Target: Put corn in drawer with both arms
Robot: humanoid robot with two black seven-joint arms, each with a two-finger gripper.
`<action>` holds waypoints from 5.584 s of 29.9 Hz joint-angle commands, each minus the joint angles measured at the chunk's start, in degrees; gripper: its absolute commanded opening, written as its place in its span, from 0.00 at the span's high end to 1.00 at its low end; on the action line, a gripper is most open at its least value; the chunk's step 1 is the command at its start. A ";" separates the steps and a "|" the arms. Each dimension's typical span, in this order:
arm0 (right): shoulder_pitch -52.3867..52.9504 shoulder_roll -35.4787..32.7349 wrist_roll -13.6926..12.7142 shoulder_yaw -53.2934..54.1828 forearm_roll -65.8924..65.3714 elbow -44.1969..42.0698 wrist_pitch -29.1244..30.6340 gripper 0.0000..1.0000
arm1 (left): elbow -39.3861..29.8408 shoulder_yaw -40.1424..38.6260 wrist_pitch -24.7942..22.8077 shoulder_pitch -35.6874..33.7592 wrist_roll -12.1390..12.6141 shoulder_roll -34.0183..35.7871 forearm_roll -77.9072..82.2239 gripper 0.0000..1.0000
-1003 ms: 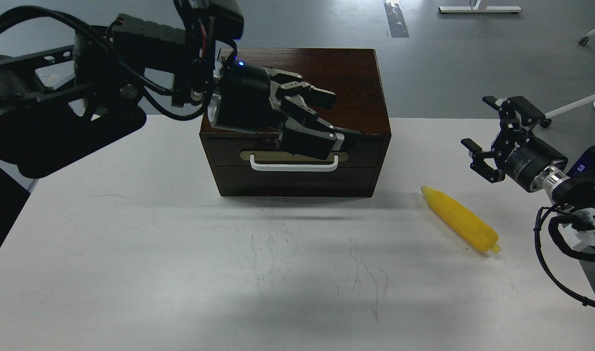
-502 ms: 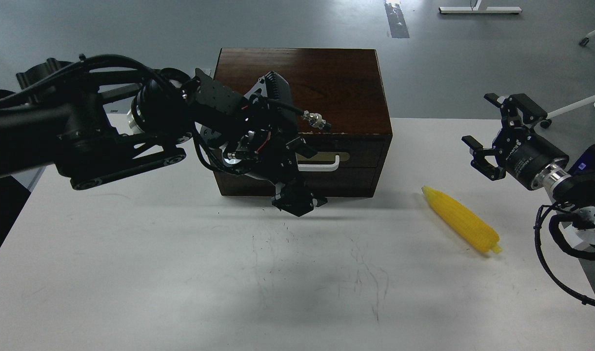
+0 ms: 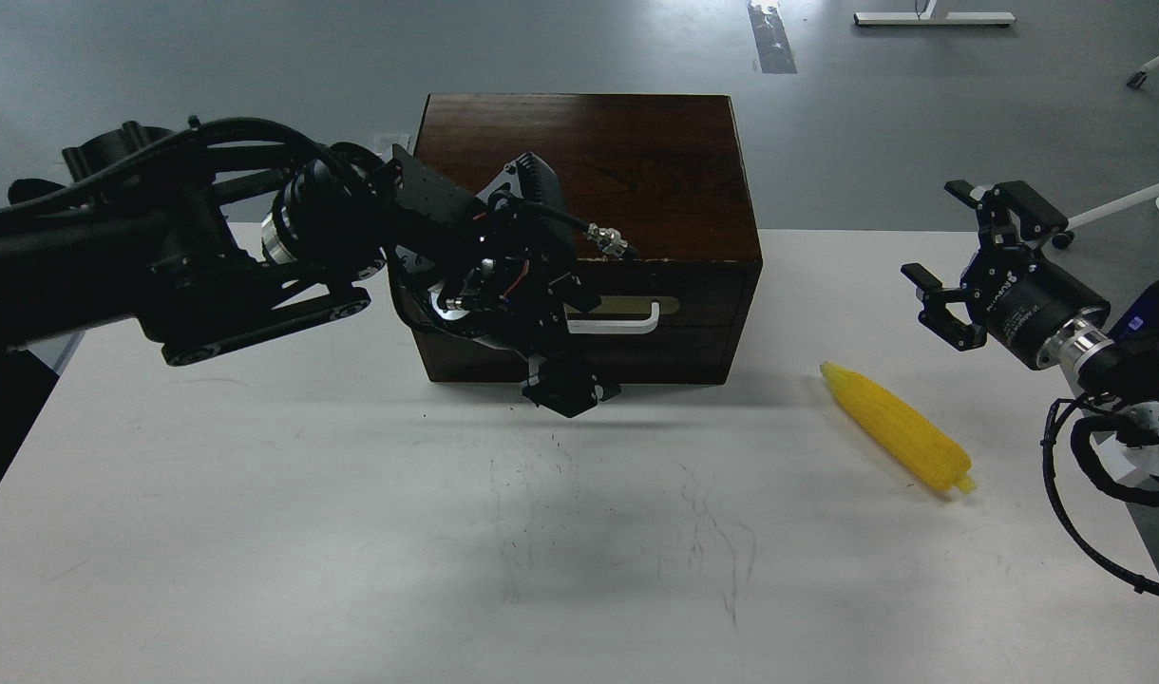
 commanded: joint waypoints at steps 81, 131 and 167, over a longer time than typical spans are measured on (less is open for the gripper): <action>-0.26 -1.04 0.00 0.08 0.09 0.44 -0.01 0.00 | -16.27 5.01 0.00 0.18 0.00 2.71 -0.80 0.01; -0.61 -4.38 0.00 -0.53 -13.78 1.23 0.43 0.00 | -1.87 -14.49 0.84 19.41 0.00 29.25 -103.97 0.01; 3.08 -1.92 0.00 -13.80 -83.93 -6.15 -10.02 0.22 | 5.97 -29.35 0.00 35.95 2.78 25.82 -108.02 0.01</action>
